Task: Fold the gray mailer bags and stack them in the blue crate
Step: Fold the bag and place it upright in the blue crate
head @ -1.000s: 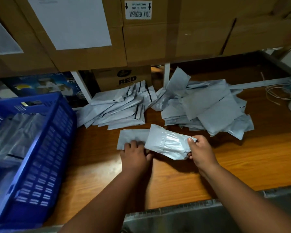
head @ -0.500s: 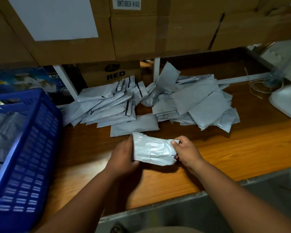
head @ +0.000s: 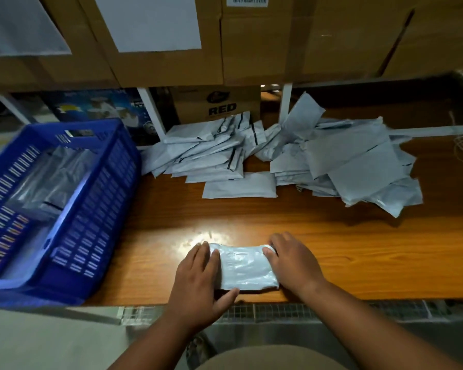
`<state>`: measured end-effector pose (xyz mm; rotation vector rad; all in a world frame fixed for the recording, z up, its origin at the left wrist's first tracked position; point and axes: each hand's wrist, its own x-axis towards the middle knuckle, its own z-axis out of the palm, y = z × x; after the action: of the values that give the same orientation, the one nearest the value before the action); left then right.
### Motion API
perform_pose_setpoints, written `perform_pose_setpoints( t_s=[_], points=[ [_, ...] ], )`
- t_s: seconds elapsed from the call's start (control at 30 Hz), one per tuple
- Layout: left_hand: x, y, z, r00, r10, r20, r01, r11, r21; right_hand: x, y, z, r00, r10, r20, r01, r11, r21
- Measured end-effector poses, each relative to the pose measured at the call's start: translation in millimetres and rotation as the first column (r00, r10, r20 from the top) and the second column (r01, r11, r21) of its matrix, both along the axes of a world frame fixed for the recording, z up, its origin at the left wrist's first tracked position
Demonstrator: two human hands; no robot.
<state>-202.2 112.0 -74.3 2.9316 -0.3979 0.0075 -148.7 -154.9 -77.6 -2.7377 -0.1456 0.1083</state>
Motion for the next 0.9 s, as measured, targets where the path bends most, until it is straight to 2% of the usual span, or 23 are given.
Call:
perform_pose_setpoints(
  t_s=[0.1, 0.2, 0.37, 0.57, 0.9],
  points=[
    [-9, -16, 3, 0.99, -0.105, 0.099, 0.106, 0.994, -0.004, -13, -4, 3, 0.994, 0.07, 0.081, -0.062, 0.993, -0.096],
    [-8, -41, 4, 0.965, -0.239, 0.104, 0.236, 0.971, 0.035, -27, -3, 3, 0.983, 0.169, 0.072, -0.155, 0.972, -0.176],
    [17, -68, -5, 0.983, -0.18, -0.024, 0.182, 0.976, 0.122, -20, 9, -1, 0.972, 0.234, 0.007, -0.227, 0.948, -0.224],
    [37, -67, -25, 0.991, -0.128, -0.041, 0.133, 0.974, 0.184, -7, 30, -16, 0.956, 0.292, -0.026, -0.292, 0.941, -0.174],
    [41, -67, -35, 0.987, -0.141, -0.07, 0.152, 0.969, 0.193, -9, 35, -38, 0.974, 0.219, -0.05, -0.224, 0.944, -0.242]
  ],
)
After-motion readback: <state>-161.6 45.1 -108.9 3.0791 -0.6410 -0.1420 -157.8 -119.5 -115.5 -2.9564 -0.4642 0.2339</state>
